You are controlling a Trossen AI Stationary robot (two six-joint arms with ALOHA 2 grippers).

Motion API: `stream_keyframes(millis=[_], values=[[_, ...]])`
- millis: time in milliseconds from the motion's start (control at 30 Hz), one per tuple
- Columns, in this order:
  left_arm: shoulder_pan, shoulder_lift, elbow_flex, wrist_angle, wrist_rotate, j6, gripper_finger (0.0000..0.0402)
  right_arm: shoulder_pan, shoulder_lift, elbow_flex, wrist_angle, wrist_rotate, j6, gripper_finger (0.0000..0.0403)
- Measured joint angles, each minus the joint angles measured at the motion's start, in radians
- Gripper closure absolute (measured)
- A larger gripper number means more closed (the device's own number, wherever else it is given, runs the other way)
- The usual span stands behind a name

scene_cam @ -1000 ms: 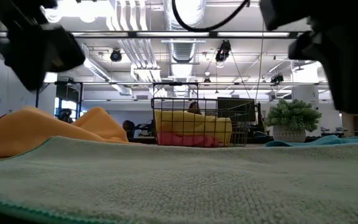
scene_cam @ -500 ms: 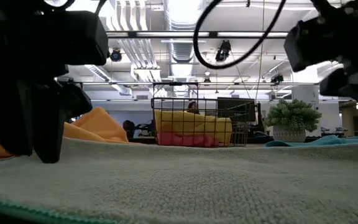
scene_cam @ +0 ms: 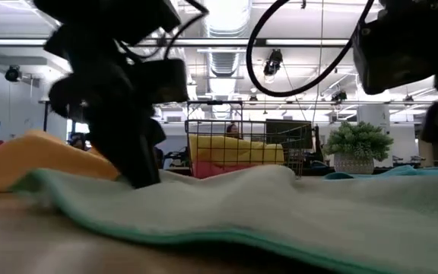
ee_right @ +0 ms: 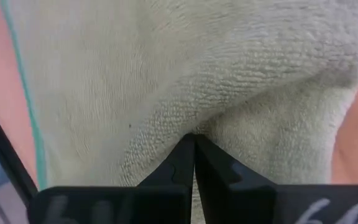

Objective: Fold microfiber towels
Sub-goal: Fold the green microfiber cloth

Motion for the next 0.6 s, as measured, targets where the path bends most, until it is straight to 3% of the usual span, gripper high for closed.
stream_keyframes(millis=[267,600], values=[[0.177,0.000,0.011,-0.007,-0.018,0.123,0.0316,0.035,0.002,0.021,0.042,-0.004,0.161,0.0394],[0.325,0.001,0.042,0.060,-0.023,0.244,0.0316,0.006,0.002,0.021,0.098,0.034,0.201,0.0394]])
